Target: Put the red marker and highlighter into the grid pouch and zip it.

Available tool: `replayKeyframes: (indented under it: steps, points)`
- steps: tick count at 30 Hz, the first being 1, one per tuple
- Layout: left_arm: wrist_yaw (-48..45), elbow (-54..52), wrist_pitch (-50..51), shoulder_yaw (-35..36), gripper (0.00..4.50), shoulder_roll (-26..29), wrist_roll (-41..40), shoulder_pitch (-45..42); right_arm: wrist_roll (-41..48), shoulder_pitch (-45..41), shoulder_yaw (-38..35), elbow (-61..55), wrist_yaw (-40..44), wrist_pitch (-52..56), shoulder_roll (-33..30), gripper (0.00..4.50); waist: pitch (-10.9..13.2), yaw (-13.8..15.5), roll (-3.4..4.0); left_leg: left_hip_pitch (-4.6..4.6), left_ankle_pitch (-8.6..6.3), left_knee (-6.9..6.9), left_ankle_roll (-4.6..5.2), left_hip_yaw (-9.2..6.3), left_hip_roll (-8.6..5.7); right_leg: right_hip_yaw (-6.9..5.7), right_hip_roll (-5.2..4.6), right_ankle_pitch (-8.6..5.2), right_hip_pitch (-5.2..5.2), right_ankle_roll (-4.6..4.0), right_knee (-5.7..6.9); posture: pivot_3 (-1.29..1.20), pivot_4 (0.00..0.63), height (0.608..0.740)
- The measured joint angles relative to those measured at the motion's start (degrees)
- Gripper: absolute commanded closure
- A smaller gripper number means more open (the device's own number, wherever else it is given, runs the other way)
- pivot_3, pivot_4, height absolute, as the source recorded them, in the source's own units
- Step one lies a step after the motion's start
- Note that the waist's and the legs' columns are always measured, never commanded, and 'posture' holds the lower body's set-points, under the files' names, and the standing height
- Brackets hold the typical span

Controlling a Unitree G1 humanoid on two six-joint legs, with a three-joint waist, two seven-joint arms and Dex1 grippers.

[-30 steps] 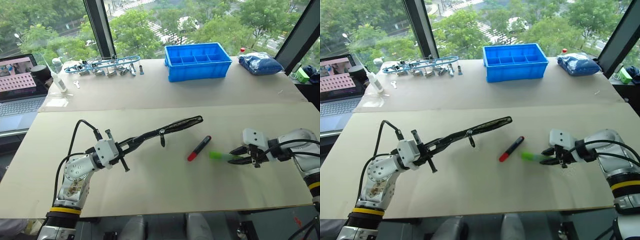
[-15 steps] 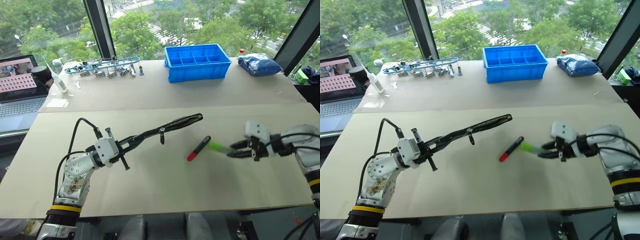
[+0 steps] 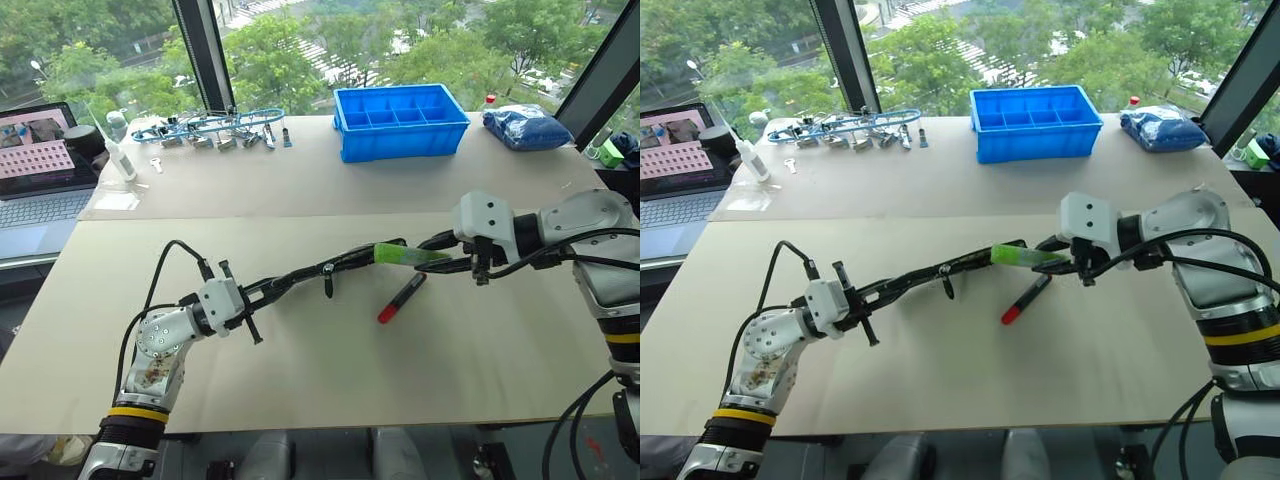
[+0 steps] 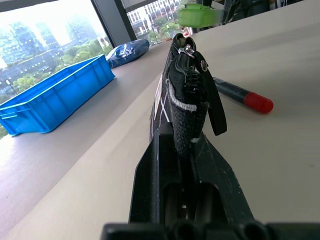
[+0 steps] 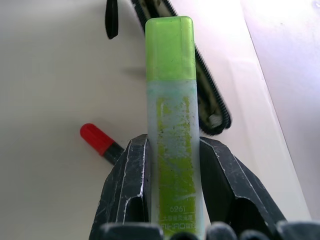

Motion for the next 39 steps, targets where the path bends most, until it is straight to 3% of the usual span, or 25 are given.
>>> replayKeyframes:
  steps: [11, 26, 39]
  points:
    - [0.1, 0.9, -1.0, -1.0, 4.5, -0.8, 1.0, -0.1, -7.7, -0.1, 3.6, 2.4, 0.6, -5.8, -1.7, 3.5, 0.0, 0.0, 0.0, 0.01, -0.01, -0.02, 0.01, 0.0, 0.0, 0.0, 0.0, 0.0, 0.0, 0.0, 0.0, 0.0, 0.15, 0.74]
    - [1.0, 0.9, -1.0, -1.0, 4.5, -1.3, 1.2, -0.1, -3.1, -0.2, 2.5, -1.4, 4.5, -3.5, -1.7, 3.5, 0.0, -0.1, 0.0, 0.0, -0.01, -0.02, 0.02, -0.01, 0.0, 0.0, 0.0, 0.0, -0.01, 0.0, -0.01, 0.0, 0.15, 0.74]
    - [0.5, 0.9, -3.3, -1.9, 4.5, -1.2, 2.5, 0.3, -5.9, -1.0, 3.5, 1.6, 4.0, -3.7, -1.7, 3.5, 0.0, -0.1, 0.0, 0.0, -0.01, -0.02, 0.02, 0.0, 0.0, 0.0, 0.0, 0.0, -0.01, 0.0, -0.01, 0.0, 0.15, 0.74]
